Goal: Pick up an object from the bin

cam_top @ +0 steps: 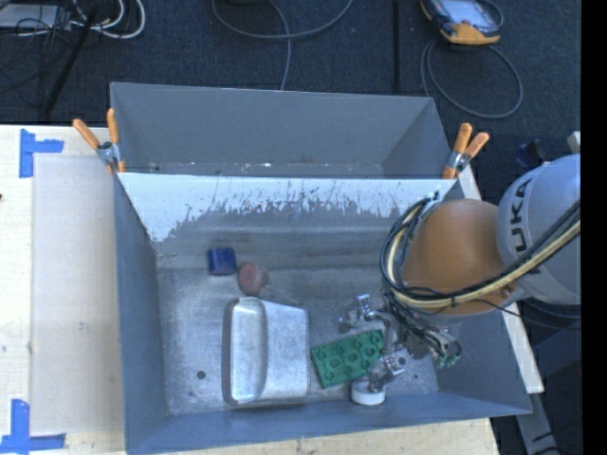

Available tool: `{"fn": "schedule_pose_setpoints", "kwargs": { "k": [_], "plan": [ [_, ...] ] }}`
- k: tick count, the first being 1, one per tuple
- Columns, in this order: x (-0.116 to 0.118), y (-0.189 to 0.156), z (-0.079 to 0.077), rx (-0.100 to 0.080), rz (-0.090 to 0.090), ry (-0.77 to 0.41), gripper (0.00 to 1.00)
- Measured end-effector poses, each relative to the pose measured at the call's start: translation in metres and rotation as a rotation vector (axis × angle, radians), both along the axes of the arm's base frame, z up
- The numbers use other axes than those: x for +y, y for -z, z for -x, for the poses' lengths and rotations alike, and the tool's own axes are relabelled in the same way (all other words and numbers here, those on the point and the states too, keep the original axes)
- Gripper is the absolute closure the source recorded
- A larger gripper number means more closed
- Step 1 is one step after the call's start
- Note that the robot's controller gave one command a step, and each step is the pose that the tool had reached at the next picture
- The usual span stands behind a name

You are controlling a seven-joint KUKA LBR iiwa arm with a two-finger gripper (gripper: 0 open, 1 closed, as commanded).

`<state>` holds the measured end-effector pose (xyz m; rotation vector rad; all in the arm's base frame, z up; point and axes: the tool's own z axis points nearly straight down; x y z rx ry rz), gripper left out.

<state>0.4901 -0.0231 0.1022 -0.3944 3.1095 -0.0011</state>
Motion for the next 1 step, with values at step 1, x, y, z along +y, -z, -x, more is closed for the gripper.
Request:
{"fn": "schedule_pose_setpoints", "kwargs": {
  "k": [1],
  "plan": [
    [-0.0209, 0.0298, -0.0189, -0.006, -0.002, 0.012, 0.0]
  ]
}}
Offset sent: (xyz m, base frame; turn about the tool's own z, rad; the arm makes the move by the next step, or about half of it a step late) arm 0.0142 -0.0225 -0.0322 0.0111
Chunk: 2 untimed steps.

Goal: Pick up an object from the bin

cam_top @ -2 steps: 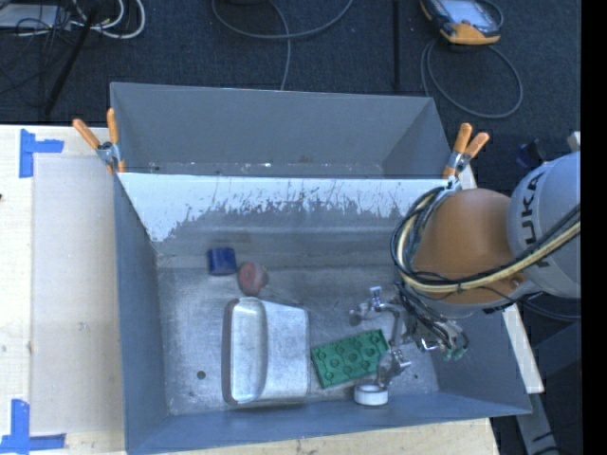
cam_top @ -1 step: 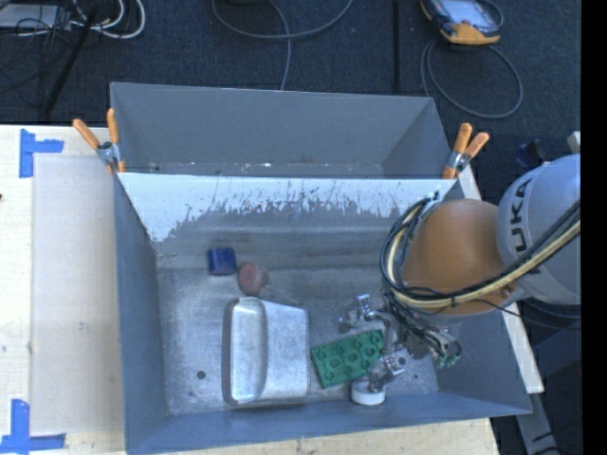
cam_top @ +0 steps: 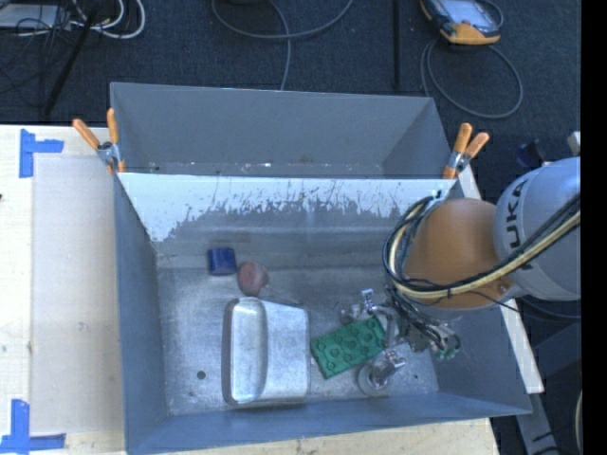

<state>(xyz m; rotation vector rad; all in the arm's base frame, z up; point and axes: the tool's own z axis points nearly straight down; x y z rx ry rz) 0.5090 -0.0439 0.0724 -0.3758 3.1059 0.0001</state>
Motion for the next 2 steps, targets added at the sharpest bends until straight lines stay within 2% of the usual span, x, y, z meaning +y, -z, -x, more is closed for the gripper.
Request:
{"fn": "schedule_pose_setpoints", "kwargs": {
  "k": [1, 2],
  "plan": [
    [0.0008, -0.0012, -0.0021, 0.006, 0.0, 0.0, 0.0],
    [0.0008, -0.0018, -0.0023, 0.006, 0.0, -0.001, 1.0]
  ]
}}
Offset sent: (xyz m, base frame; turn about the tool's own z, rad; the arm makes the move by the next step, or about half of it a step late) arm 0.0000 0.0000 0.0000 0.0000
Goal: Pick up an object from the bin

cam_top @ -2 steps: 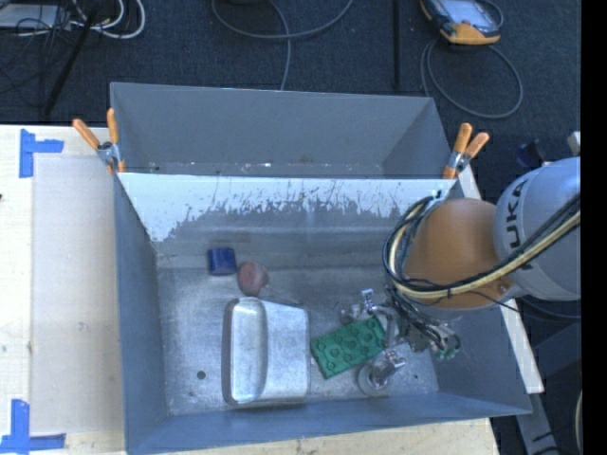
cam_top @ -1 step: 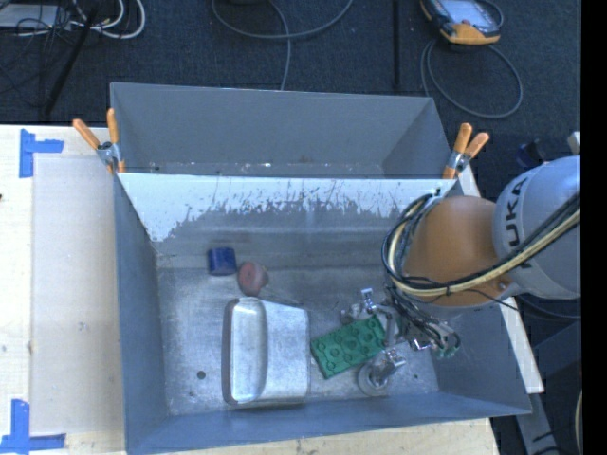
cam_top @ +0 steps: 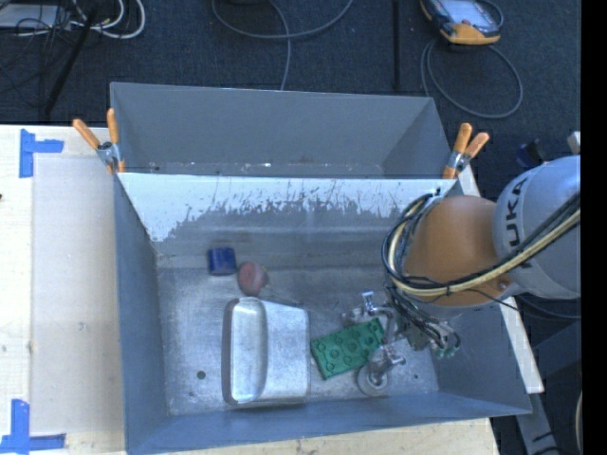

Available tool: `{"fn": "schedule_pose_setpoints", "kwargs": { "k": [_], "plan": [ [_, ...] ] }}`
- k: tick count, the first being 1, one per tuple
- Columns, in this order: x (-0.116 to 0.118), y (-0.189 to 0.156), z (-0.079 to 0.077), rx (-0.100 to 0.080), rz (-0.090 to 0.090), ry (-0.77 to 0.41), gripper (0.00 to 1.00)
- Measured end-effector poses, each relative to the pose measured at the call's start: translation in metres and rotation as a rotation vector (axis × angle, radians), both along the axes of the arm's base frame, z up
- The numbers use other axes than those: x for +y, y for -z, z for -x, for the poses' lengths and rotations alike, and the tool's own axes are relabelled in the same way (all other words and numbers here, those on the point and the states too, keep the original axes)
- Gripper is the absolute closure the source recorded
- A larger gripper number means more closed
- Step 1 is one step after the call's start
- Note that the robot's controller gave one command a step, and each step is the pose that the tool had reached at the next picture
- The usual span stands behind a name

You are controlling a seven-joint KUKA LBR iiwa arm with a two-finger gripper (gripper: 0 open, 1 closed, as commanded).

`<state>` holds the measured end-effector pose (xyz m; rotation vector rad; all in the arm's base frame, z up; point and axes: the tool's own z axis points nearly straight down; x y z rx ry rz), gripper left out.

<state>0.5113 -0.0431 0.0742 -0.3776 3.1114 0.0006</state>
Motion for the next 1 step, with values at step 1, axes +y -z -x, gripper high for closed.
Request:
{"fn": "schedule_pose_setpoints", "kwargs": {
  "k": [1],
  "plan": [
    [0.001, -0.1214, -0.0018, 0.0, 0.002, 0.001, 1.0]
  ]
}}
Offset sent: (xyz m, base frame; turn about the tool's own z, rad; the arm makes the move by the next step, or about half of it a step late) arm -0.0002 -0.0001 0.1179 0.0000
